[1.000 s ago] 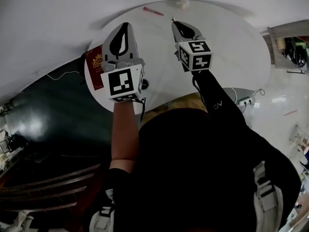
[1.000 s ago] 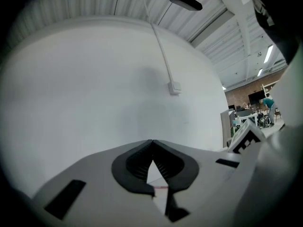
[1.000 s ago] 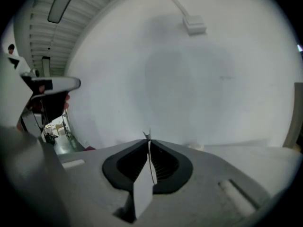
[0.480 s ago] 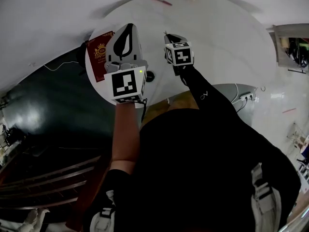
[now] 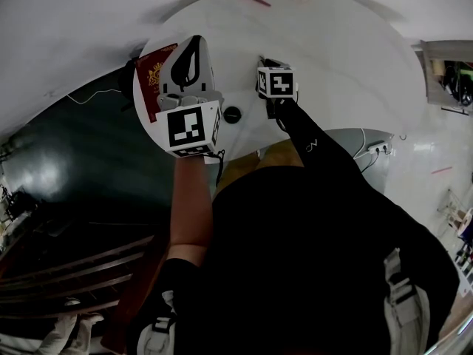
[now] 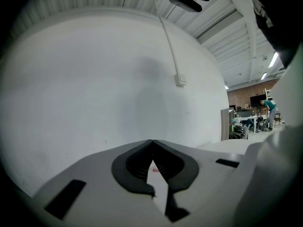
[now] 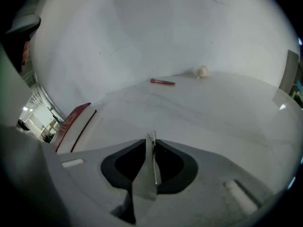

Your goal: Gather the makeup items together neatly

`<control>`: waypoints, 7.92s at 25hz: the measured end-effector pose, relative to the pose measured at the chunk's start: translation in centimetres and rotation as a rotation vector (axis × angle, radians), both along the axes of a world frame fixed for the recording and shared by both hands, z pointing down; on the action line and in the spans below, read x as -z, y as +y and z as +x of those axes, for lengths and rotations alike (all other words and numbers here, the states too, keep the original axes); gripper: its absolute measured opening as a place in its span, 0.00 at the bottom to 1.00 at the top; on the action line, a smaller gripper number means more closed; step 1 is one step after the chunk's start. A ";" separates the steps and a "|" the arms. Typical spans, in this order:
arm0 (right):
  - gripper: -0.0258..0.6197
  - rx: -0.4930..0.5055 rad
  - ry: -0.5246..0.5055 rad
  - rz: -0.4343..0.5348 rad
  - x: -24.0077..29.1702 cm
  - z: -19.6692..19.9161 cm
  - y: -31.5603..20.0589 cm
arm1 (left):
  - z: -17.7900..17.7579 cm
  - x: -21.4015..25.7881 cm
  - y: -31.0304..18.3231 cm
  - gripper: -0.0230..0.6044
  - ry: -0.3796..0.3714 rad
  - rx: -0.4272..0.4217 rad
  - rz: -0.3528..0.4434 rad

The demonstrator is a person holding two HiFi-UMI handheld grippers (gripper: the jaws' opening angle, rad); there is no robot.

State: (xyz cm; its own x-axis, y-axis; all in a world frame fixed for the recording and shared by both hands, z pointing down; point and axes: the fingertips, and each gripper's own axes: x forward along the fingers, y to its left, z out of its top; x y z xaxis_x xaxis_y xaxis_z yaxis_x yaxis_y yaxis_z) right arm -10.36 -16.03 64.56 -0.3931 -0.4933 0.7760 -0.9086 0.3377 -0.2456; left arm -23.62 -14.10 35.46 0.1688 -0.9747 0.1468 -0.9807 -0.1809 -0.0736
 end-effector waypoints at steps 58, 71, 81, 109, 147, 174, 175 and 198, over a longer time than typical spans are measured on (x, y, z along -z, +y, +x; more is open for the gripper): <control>0.16 0.908 -0.309 0.435 16.6 -11.3 9.5 | -5.2 4.0 10.3 0.05 -0.121 0.405 0.082; 0.17 1.235 0.033 0.153 1.8 -10.1 17.8 | -7.0 2.0 12.2 0.05 -0.087 0.434 0.064; 0.05 1.259 0.110 0.172 0.8 -9.7 17.5 | -7.9 2.2 12.2 0.05 -0.075 0.435 0.079; 0.05 0.421 -0.224 0.954 33.7 -4.2 1.1 | -3.7 7.4 5.1 0.05 -0.154 0.204 0.197; 0.05 0.507 0.189 0.026 -0.7 7.2 -0.1 | 3.2 5.9 -3.6 0.05 -0.030 0.047 0.193; 0.21 0.076 -0.135 1.077 34.6 15.3 -6.8 | 0.9 5.6 -3.7 0.05 -0.073 0.077 0.168; 0.21 0.078 -0.136 1.075 34.6 15.2 -6.8 | 1.1 5.6 -3.7 0.05 -0.074 0.077 0.170; 0.21 0.889 0.178 0.316 8.7 -3.0 -18.0 | 0.5 4.3 -7.6 0.05 -0.002 0.105 0.138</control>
